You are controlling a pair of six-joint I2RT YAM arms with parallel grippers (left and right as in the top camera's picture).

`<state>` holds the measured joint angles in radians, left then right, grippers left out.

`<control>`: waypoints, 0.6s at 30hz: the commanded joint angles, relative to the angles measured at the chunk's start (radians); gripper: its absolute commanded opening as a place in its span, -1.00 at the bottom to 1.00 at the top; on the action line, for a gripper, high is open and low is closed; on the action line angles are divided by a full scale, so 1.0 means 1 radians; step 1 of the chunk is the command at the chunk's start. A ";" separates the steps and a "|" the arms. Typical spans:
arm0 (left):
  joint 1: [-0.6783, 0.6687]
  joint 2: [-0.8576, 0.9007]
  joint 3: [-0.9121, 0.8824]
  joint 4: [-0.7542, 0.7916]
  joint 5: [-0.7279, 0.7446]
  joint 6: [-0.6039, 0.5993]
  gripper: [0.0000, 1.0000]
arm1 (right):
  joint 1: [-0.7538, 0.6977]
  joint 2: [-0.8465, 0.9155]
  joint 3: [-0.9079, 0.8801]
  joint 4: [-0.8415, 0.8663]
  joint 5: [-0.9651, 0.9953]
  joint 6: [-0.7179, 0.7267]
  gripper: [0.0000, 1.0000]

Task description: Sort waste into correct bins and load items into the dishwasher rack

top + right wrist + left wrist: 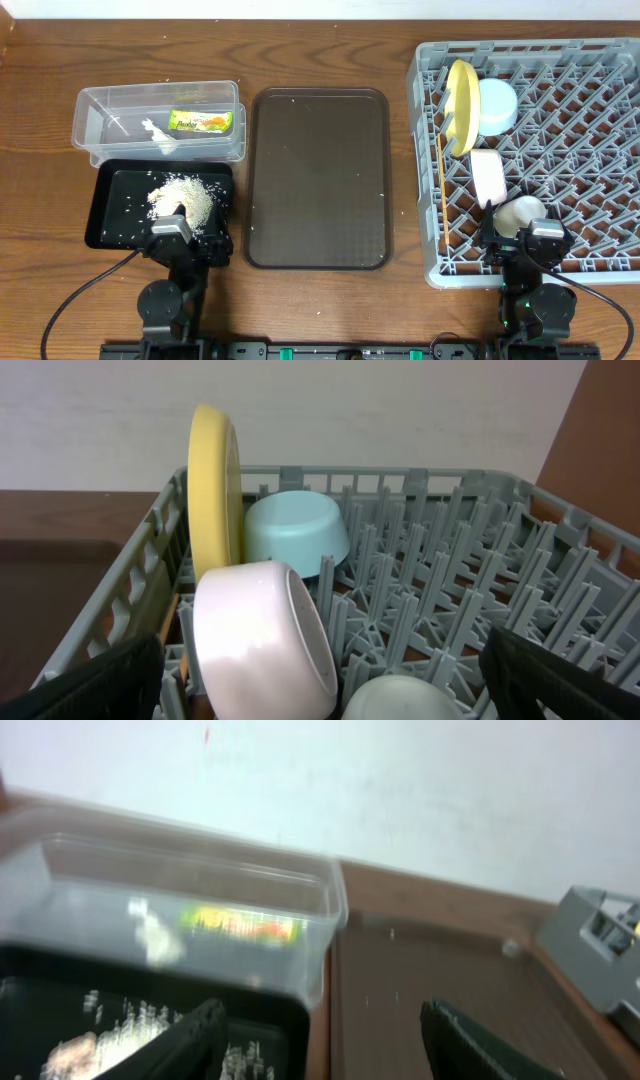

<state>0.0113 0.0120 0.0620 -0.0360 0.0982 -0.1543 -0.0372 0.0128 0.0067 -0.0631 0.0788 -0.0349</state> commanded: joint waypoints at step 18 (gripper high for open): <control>-0.002 -0.008 -0.058 -0.027 0.005 0.068 0.30 | -0.015 -0.006 -0.001 -0.004 -0.001 -0.011 0.99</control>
<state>0.0109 0.0101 0.0166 -0.0216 0.0963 -0.0784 -0.0372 0.0128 0.0067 -0.0635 0.0788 -0.0349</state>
